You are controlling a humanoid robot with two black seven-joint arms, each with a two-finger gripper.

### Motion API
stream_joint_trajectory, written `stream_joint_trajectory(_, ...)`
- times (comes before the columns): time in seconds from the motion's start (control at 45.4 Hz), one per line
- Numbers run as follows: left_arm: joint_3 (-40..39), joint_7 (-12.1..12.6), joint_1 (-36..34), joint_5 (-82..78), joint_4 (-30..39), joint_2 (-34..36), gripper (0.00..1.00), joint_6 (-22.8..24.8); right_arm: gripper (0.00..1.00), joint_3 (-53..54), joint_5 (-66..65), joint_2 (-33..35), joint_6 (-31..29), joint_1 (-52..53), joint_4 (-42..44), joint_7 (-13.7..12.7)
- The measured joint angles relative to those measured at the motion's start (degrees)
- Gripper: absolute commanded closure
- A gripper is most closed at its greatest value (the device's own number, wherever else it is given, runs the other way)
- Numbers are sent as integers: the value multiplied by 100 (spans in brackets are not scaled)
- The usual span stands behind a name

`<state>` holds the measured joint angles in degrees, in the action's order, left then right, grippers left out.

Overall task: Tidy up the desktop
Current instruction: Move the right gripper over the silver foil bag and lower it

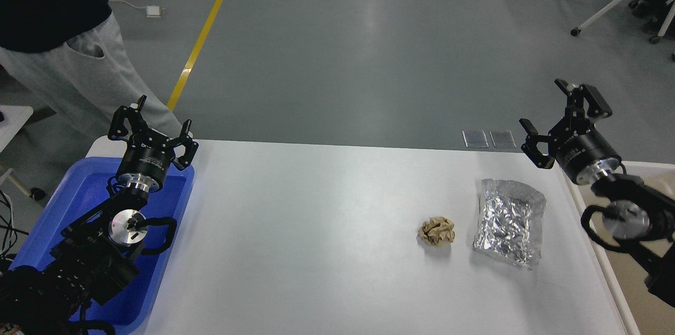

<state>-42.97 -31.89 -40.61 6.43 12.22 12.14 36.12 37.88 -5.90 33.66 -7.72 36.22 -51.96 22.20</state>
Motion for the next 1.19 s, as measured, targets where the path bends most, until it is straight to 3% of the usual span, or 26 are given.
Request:
stream_joint_trajectory(0.352,0,0,0,0,0,1,0,0,0,-1897,-425,1208,89,1433,-908,-686)
stream_joint_trajectory(0.572,0,9,-2,-1,3,-1,0,0,0,-3447,-1125,1633,-15,2797,-1441,-1735)
stream_joint_trajectory(0.705,0,9,-2,-2,5,-1,0,0,0,-4137,-1812,1669,-146,3456,-1639,-2085)
stream_joint_trajectory(0.881,0,9,-8,-2,8,-1,0,5,1,-4938,-3034,1464,-259,3971,-1792,-2310)
stream_joint_trajectory(1.189,12,9,-9,-2,8,0,0,19,0,-5911,-4427,779,-165,3961,-1555,-2444)
